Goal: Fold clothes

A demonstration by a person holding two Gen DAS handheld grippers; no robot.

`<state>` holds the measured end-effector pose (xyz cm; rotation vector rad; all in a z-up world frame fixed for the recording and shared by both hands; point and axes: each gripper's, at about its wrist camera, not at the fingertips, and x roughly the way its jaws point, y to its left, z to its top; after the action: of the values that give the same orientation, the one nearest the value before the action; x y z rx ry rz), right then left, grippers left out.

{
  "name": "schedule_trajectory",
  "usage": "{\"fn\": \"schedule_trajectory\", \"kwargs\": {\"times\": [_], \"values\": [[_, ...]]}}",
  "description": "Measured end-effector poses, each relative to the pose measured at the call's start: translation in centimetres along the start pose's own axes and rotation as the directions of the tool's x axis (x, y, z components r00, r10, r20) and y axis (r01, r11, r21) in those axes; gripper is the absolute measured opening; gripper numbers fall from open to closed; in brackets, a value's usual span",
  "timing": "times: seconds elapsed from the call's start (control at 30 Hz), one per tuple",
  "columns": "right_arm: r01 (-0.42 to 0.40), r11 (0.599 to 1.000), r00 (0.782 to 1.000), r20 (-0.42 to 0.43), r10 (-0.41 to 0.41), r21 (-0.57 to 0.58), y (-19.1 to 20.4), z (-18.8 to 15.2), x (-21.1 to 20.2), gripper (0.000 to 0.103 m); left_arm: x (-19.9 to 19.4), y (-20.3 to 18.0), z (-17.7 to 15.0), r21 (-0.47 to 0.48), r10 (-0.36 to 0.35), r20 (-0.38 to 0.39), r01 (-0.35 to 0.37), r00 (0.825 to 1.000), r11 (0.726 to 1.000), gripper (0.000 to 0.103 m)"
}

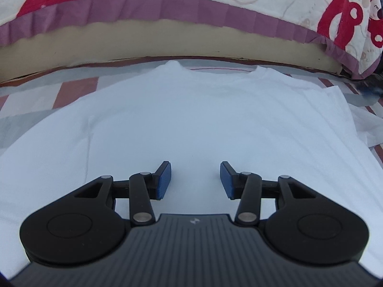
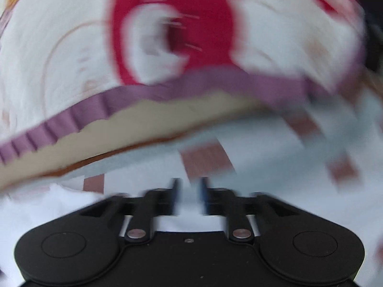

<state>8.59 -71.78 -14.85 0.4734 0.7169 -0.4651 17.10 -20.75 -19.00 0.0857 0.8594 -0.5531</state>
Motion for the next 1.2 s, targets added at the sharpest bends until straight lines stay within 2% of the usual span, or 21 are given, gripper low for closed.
{"fn": "schedule_trajectory", "kwargs": {"times": [0.07, 0.13, 0.23, 0.3, 0.4, 0.47, 0.53, 0.7, 0.8, 0.83, 0.87, 0.9, 0.93, 0.97, 1.07, 1.13, 1.2], "values": [[0.023, 0.979, 1.0, -0.012, -0.021, 0.204, -4.1, -2.5, -2.3, 0.052, -0.7, 0.3, -0.4, 0.004, 0.038, -0.005, -0.038, 0.999, 0.999, 0.045], [0.053, 0.933, 0.999, -0.018, -0.05, 0.357, -7.7, -4.6, -4.1, 0.054, -1.5, 0.7, -0.9, 0.011, 0.091, -0.011, -0.091, 0.996, 0.996, 0.049], [0.098, 0.876, 0.995, -0.034, -0.093, 0.472, -11.9, -7.2, -6.1, 0.058, -2.7, 2.3, -1.7, 0.004, 0.204, -0.032, -0.204, 0.978, 0.979, 0.049], [0.142, 0.855, 0.989, -0.03, -0.147, 0.499, -13.6, -7.7, -6.6, 0.06, -3.5, 3.8, -2.1, -0.027, 0.26, -0.044, -0.261, 0.965, 0.965, 0.049], [0.209, 0.832, 0.969, 0.002, -0.245, 0.514, -15.4, -8.1, -7.8, 0.062, -4.6, 6.5, -2.8, -0.13, 0.289, -0.089, -0.298, 0.953, 0.946, 0.049], [0.227, 0.819, 0.957, 0.034, -0.287, 0.527, -16.7, -8.2, -7.9, 0.067, -5.1, 7.5, -3.4, -0.177, 0.271, -0.092, -0.283, 0.958, 0.943, 0.049], [0.239, 0.806, 0.95, 0.043, -0.31, 0.542, -18.1, -8.2, -7.4, 0.068, -5.4, 7.7, -3.6, -0.186, 0.265, -0.088, -0.277, 0.96, 0.943, 0.049], [0.239, 0.829, 0.95, 0.055, -0.308, 0.506, -19.7, -5.7, -3.6, 0.076, -5.4, 7.6, -2.9, -0.222, 0.253, -0.11, -0.272, 0.961, 0.936, 0.051], [0.324, 0.845, 0.915, 0.086, -0.394, 0.425, -19.1, -4.1, -1.1, 0.082, -5.5, 7.7, -2.9, -0.226, 0.24, -0.087, -0.254, 0.967, 0.941, 0.052], [0.357, 0.852, 0.905, 0.086, -0.418, 0.382, -18.6, -3.5, -0.2, 0.078, -5.5, 7.7, -3.0, -0.221, 0.246, -0.086, -0.259, 0.965, 0.94, 0.052], [0.383, 0.867, 0.904, 0.064, -0.422, 0.318, -18.0, -2.6, 0.3, 0.039, -5.4, 7.9, -3.1, -0.219, 0.251, -0.091, -0.266, 0.964, 0.939, 0.052], [0.394, 0.883, 0.908, 0.04, -0.417, 0.255, -17.4, -1.7, 0.7, 0.008, -5.4, 8.0, -3.2, -0.216, 0.257, -0.096, -0.272, 0.962, 0.938, 0.052], [0.361, 0.91, 0.928, 0.022, -0.373, 0.206, -17.1, -0.4, 0.6, 0.007, -5.4, 8.2, -3.3, -0.213, 0.258, -0.1, -0.274, 0.961, 0.938, 0.052], [0.354, 0.919, 0.928, 0.06, -0.368, 0.171, -17.0, 0.7, -0.5, 0.006, -5.6, 8.2, -3.4, -0.205, 0.249, -0.104, -0.266, 0.963, 0.942, 0.052], [0.422, 0.893, 0.882, 0.158, -0.445, 0.159, -18.3, 3.8, -2.7, 0.005, -6.2, 8.4, -4.0, -0.177, 0.237, -0.098, -0.251, 0.967, 0.952, 0.052], [0.432, 0.893, 0.882, 0.147, -0.448, 0.129, -18.5, 4.4, -2.4, 0.006, -6.4, 8.6, -4.6, -0.179, 0.234, -0.084, -0.245, 0.969, 0.953, 0.053], [0.484, 0.874, 0.868, 0.103, -0.485, 0.041, -17.7, 3.9, -0.6, 0.007, -6.6, 8.5, -5.0, -0.174, 0.237, -0.068, -0.245, 0.969, 0.954, 0.053]]}}
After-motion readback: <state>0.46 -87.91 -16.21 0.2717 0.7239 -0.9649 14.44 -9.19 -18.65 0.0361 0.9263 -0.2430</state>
